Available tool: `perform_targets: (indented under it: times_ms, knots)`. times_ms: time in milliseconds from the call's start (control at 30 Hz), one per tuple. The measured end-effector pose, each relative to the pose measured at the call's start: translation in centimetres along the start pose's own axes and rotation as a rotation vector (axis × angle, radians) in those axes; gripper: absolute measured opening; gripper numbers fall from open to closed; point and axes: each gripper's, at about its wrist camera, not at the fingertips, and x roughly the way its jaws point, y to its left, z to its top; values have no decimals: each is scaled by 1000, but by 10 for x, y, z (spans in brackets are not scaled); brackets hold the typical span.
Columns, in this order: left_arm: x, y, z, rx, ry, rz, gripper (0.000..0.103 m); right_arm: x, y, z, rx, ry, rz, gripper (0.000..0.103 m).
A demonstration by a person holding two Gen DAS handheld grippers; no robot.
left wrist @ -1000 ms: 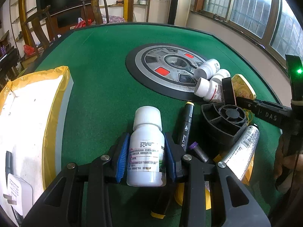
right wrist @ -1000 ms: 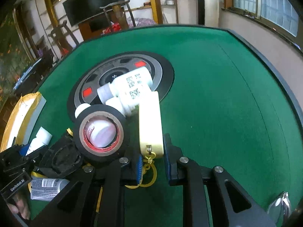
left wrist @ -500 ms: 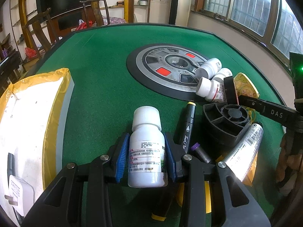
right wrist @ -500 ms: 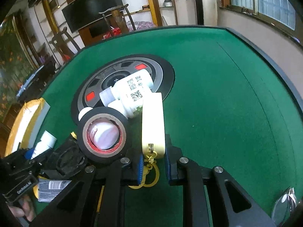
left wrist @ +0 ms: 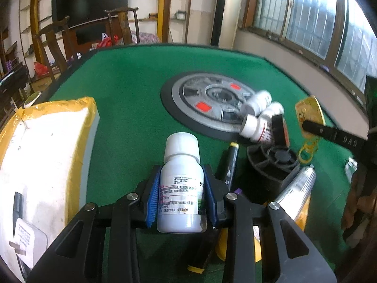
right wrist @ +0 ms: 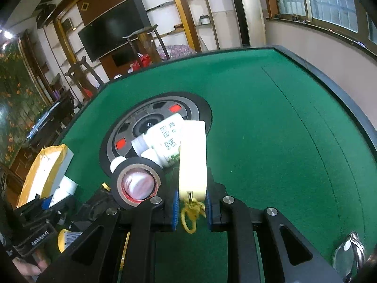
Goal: Organize rigid objects
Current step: 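Carry the white bottle and yellow tag with both grippers over the foam box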
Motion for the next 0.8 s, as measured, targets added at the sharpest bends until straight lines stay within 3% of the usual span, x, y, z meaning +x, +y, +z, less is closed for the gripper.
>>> perform_targets:
  times_ms: [200,600,800]
  knots:
    - [-11,5,5,-27,-63,-7,31,-2,6,4,-5,-23,32,15]
    - [-14,5,4,-35,-97,-4,31,-13,16,5,-15,-78,84,15]
    - [-23,6,6,-29,-156,18,31,-25,30,4,-42,-134,113,16]
